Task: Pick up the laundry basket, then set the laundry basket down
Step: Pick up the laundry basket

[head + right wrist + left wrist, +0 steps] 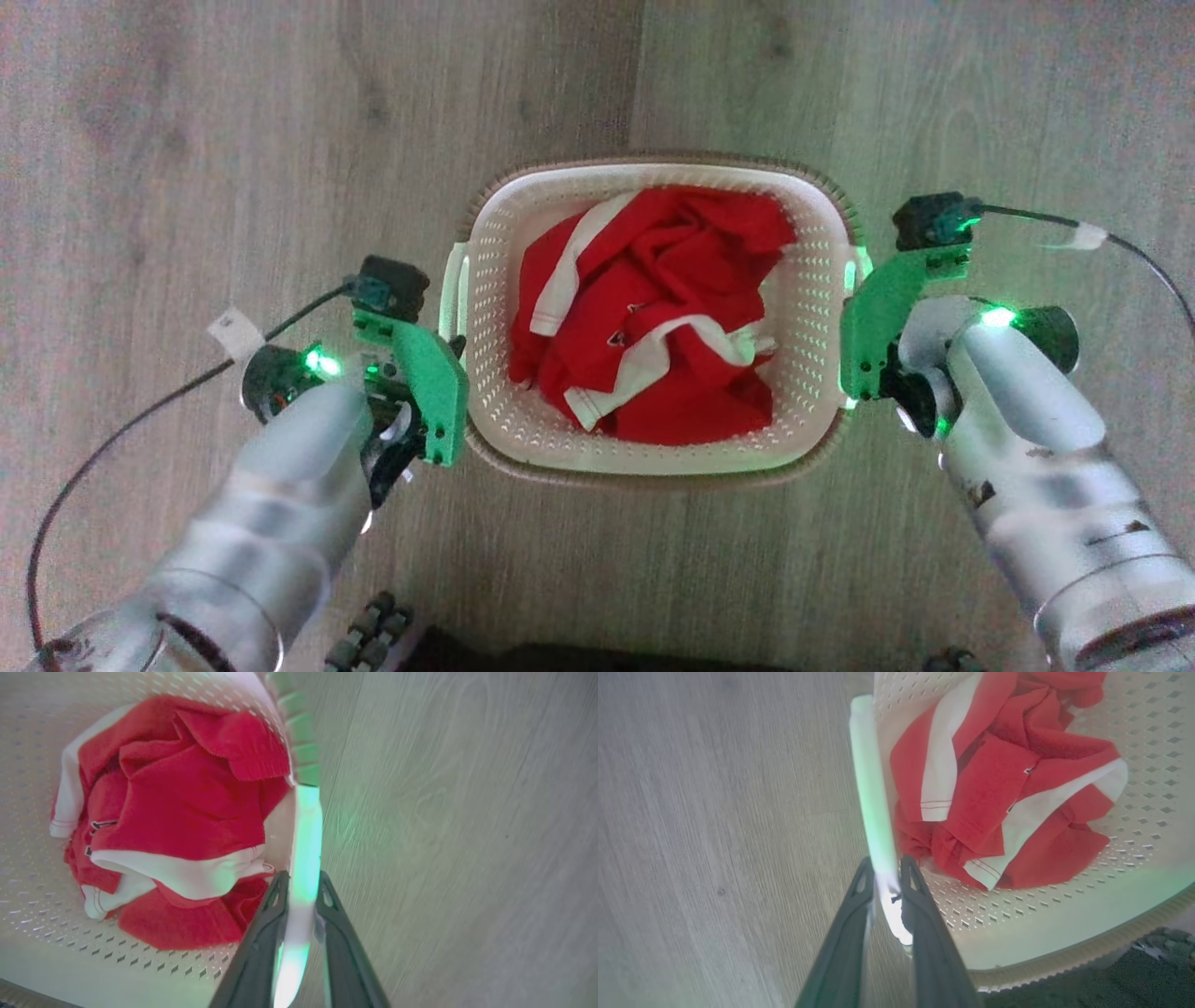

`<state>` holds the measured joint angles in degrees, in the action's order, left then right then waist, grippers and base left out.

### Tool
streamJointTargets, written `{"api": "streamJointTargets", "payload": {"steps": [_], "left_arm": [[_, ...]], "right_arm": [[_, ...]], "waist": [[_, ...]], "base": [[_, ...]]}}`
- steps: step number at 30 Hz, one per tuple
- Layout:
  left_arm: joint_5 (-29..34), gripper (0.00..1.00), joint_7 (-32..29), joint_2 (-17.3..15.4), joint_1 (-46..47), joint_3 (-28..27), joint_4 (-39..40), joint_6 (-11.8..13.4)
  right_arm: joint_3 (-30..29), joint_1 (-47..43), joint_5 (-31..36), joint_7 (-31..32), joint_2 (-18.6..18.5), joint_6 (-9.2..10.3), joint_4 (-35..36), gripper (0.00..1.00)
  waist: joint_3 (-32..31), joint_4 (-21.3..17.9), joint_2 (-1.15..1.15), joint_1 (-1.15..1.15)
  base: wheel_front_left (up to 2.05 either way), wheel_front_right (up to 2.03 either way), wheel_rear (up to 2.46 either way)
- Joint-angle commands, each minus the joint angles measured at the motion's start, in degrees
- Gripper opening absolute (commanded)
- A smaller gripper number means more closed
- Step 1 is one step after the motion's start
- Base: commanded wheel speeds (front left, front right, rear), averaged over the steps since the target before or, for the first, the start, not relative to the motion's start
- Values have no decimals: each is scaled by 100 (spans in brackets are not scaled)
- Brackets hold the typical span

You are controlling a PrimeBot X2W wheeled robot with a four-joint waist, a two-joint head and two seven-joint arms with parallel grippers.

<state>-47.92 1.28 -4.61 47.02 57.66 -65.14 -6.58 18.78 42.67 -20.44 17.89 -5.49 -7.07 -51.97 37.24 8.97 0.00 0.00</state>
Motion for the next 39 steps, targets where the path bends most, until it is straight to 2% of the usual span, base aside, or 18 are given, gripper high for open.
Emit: {"api": "streamJointTargets", "payload": {"steps": [1, 9, 18, 26, 39], "left_arm": [[-63, 0, -75, -66, 76, 123, 273, -90], [-782, 0, -895, -532, 154, 814, 854, -91], [-1435, 0, -1520, -985, 227, 1378, 1452, -91], [-1611, 0, -2014, -1417, 134, 1547, 2021, -91], [-1692, 0, -2527, -1751, -256, 1568, 2596, -91]], "right_arm": [[260, 52, -76, 95, 261, -42, 161, 0], [562, 207, -359, 608, 261, -42, 73, 0], [809, 341, -658, 1021, 261, -42, 34, 0], [1113, 258, -843, 1467, 261, -42, 18, 0], [1370, -92, -1181, 1989, 261, -42, 58, 0]], "waist": [[-83, -2, 0, 0], [-375, -59, 0, 0], [-675, -89, 0, 0], [-1059, -120, 0, 0], [-1759, -176, 0, 0]], "base": [[0, 0, 0], [0, 0, 0], [0, 0, 0], [0, 0, 0], [0, 0, 0]]}}
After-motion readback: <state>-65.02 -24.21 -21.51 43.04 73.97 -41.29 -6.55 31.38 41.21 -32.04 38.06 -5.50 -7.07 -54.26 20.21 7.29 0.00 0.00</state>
